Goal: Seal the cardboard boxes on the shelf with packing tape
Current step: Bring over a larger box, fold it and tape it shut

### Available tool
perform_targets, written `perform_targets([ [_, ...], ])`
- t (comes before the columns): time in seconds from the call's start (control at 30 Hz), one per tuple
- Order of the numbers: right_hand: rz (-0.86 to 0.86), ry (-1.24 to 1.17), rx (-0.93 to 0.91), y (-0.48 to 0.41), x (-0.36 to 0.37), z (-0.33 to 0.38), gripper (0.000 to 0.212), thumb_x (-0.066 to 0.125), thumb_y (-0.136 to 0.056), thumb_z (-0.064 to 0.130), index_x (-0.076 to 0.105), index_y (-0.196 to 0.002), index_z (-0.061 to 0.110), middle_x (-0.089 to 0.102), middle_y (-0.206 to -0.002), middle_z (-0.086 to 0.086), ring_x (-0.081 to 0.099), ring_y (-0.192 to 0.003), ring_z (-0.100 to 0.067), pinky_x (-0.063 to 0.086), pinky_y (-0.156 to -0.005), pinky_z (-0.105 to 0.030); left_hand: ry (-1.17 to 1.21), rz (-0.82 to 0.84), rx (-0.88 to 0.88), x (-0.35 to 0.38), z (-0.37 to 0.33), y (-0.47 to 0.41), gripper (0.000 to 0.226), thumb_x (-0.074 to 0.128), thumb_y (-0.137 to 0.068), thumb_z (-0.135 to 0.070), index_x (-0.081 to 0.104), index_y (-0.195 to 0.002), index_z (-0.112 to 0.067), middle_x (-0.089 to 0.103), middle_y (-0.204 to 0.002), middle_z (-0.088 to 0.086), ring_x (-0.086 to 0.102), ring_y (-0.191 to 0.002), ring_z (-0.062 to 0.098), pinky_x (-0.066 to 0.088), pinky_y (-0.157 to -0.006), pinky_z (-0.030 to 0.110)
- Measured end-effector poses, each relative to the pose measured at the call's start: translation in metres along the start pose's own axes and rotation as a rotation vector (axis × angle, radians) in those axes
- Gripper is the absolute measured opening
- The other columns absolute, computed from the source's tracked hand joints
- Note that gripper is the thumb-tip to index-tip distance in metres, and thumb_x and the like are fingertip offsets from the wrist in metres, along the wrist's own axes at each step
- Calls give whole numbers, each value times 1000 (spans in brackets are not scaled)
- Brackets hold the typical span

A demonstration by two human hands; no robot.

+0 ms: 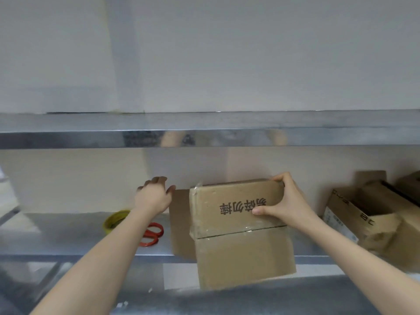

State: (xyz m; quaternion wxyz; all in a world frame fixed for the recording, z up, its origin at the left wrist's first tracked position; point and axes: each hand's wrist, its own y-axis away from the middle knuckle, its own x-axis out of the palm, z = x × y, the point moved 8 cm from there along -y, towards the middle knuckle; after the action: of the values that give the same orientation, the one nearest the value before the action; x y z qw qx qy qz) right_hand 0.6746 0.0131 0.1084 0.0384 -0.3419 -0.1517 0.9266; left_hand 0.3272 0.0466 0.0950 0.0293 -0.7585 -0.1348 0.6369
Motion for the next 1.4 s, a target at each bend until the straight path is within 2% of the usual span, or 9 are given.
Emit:
perform_targets([
  [0.47, -137, -168, -144, 61, -57, 38, 82, 86, -32, 56, 39, -98, 45, 49, -111, 21, 49, -105, -2, 42, -85, -22, -82, 34, -188, -11, 18, 16, 34, 41, -93, -17, 44, -126, -11, 52, -129, 12, 47, -120, 32, 40, -94, 40],
  [0.63, -269, -48, -337, 48, -64, 38, 84, 94, -44, 32, 38, -105, 20, 41, -116, 1, 40, -95, -4, 36, -83, -7, -77, 5, -268, -20, 25, 17, 47, 42, -90, -8, 35, -137, -9, 49, -133, 14, 45, -122, 32, 41, -93, 40],
  [0.73, -173, 60, -331, 45, -22, 5, 82, 93, -56, 23, 28, -106, 22, 31, -134, -12, 35, -114, -8, 43, -99, -32, -86, -3, -264, -20, 28, 20, 49, 42, -89, -6, 36, -138, -9, 48, -135, 14, 45, -123, 32, 41, -93, 39],
  [0.87, 42, 137, -156, 57, 18, -39, 78, 75, -62, 66, 35, -109, 18, 18, -141, 14, 45, -104, -4, 47, -85, -21, -119, 28, -256, -13, 37, 27, 51, 44, -88, -6, 35, -138, -9, 47, -135, 12, 45, -123, 31, 41, -93, 38],
  [1.0, 85, 340, -3, 60, 20, -55, 79, 26, -61, 97, 45, -79, 22, 43, -121, 12, 56, -85, -7, 45, -65, -25, -90, 46, -236, -9, 40, 30, 53, 44, -88, -6, 34, -140, -9, 46, -136, 12, 46, -121, 31, 44, -90, 39],
  [1.13, 29, 594, 81, 47, 20, -54, 92, 62, -62, 80, 37, -123, 17, 30, -138, -1, 57, -99, -17, 50, -70, -24, -76, 41, -211, -11, 39, 30, 55, 44, -88, -7, 33, -142, -10, 44, -138, 11, 45, -123, 31, 44, -91, 40],
  [1.27, 96, 110, 256, 41, 37, -73, 115, 82, -53, 65, 23, -143, 25, 33, -142, 4, 54, -115, -24, 49, -85, -35, -66, 46, -219, -6, 42, 34, 52, 44, -90, -9, 33, -141, -11, 45, -138, 10, 46, -123, 30, 44, -91, 40],
  [1.33, 145, -7, 336, 40, 52, -85, 83, 77, -69, 57, 45, -133, 17, 57, -126, -1, 61, -104, -22, 54, -87, -38, -65, 49, -207, -2, 43, 34, 53, 45, -91, -10, 32, -142, -11, 45, -139, 10, 46, -123, 29, 44, -90, 39],
  [1.4, 151, 69, 386, 39, 60, -94, 34, 62, -91, 38, 59, -97, 5, 67, -95, -13, 65, -83, -27, 57, -77, -41, -71, 63, -201, 2, 44, 34, 54, 44, -91, -10, 31, -143, -11, 45, -139, 9, 47, -122, 29, 44, -90, 38],
])
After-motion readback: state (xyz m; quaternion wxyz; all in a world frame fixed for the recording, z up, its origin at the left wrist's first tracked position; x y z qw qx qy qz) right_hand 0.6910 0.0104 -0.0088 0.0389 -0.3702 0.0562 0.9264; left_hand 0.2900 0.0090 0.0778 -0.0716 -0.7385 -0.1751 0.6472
